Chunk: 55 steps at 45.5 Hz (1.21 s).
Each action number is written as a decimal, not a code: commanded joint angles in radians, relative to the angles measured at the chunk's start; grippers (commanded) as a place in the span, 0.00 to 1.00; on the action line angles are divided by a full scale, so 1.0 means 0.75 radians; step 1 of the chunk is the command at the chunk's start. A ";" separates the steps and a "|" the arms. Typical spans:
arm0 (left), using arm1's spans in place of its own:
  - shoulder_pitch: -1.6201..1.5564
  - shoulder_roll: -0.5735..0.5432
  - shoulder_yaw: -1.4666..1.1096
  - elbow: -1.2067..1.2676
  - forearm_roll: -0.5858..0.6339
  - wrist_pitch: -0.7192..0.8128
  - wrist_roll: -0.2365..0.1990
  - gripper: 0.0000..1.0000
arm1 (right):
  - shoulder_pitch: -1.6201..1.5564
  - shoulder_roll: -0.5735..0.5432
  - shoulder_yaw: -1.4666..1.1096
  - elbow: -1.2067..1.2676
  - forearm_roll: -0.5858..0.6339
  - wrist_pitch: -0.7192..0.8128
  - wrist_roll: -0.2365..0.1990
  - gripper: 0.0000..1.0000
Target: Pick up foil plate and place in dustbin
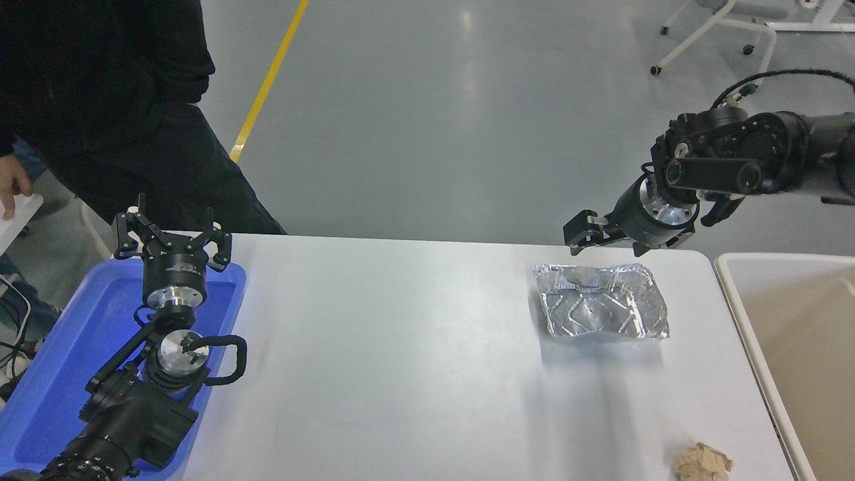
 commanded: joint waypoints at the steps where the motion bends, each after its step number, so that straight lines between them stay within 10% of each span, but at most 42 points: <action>1: 0.000 0.000 0.000 0.001 0.000 0.000 0.000 0.99 | -0.236 -0.018 0.200 -0.224 -0.111 -0.013 -0.001 1.00; 12: 0.000 0.000 0.000 0.001 0.000 0.000 0.000 0.99 | -0.393 -0.002 0.235 -0.471 -0.205 -0.054 0.005 1.00; 25: 0.000 0.000 0.000 -0.001 0.000 0.000 0.002 0.99 | -0.514 0.019 0.225 -0.535 -0.234 -0.168 0.167 1.00; 55: 0.000 0.000 0.000 -0.001 0.000 0.000 0.000 0.99 | -0.753 0.097 0.218 -0.811 -0.240 -0.238 0.173 1.00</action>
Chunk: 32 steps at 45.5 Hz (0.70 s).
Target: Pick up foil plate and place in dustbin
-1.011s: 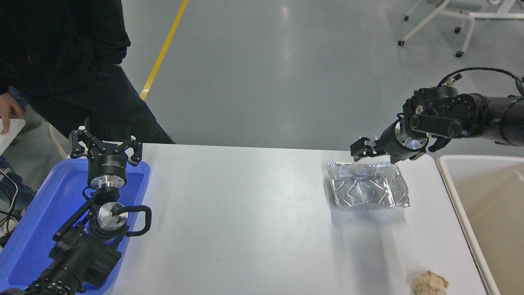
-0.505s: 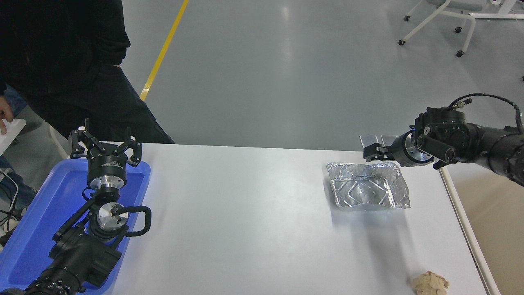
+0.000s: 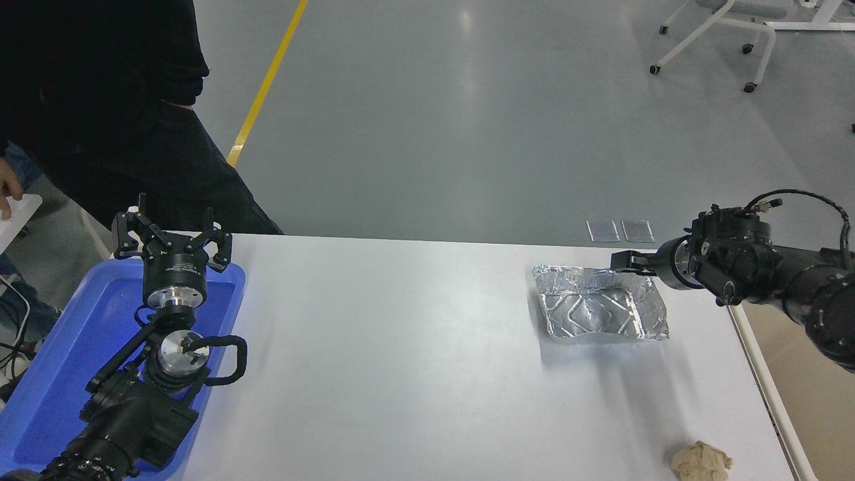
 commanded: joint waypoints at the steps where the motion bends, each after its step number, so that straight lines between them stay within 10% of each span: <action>1: 0.000 0.000 0.000 0.001 0.000 0.000 -0.001 0.99 | -0.065 0.029 0.002 -0.036 -0.002 -0.030 0.003 1.00; 32: 0.000 0.000 0.000 0.001 0.000 0.000 -0.001 0.99 | -0.224 0.102 -0.133 -0.192 -0.006 -0.188 0.003 1.00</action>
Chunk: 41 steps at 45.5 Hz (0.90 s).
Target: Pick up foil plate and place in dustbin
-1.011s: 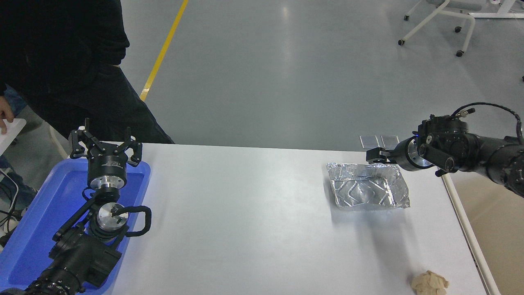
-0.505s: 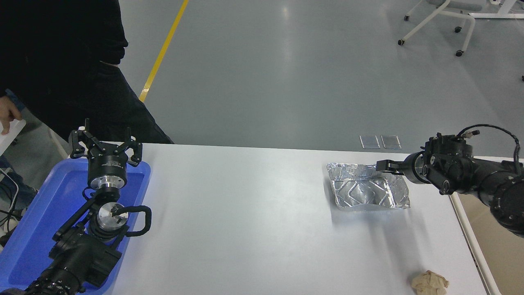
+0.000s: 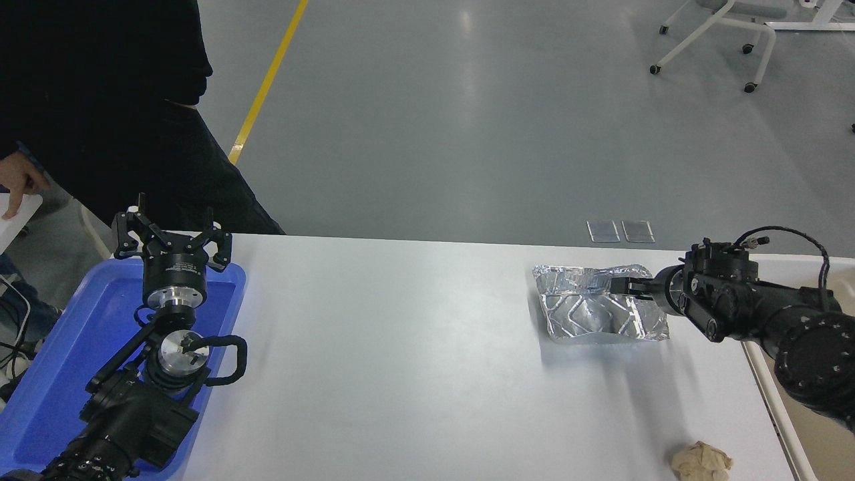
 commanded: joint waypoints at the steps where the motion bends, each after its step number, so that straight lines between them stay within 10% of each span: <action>1: 0.000 0.000 0.000 0.001 0.000 0.000 0.000 0.99 | -0.052 0.010 -0.074 -0.022 -0.001 -0.094 0.000 1.00; 41: 0.000 0.000 0.000 -0.001 0.000 0.000 0.000 0.99 | -0.099 0.048 -0.074 -0.022 -0.052 -0.229 0.014 0.77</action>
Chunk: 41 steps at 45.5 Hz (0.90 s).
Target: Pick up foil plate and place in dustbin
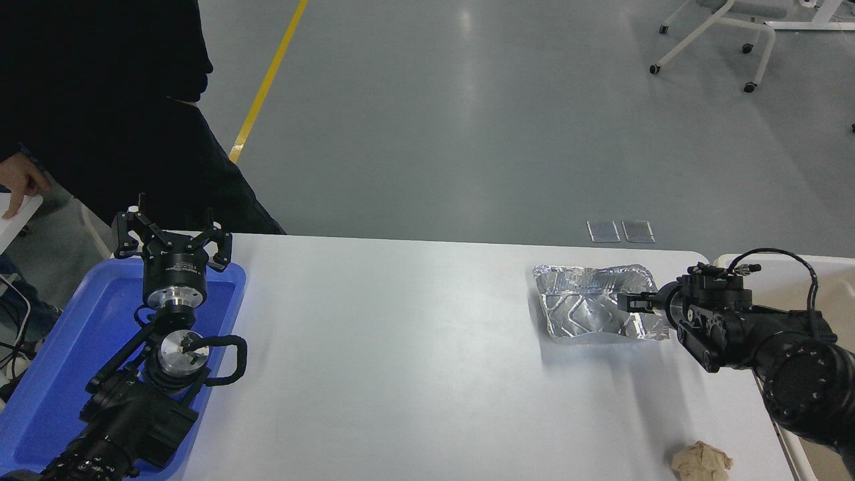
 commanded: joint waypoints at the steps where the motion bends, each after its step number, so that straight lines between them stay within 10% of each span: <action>1: 0.000 0.000 0.000 -0.002 0.000 0.000 -0.001 0.99 | -0.015 0.010 0.001 -0.002 -0.003 -0.029 0.006 0.74; 12: 0.000 0.000 0.000 0.000 0.000 0.000 -0.001 0.99 | -0.039 0.033 -0.001 -0.012 -0.003 -0.058 0.012 0.58; 20: 0.000 0.000 0.000 0.000 0.000 0.000 -0.001 0.99 | -0.039 0.037 -0.005 -0.016 -0.007 -0.058 0.006 0.02; 41: 0.000 0.000 0.000 0.000 0.000 0.000 -0.001 0.99 | -0.019 0.035 0.117 -0.034 0.076 -0.031 0.010 0.00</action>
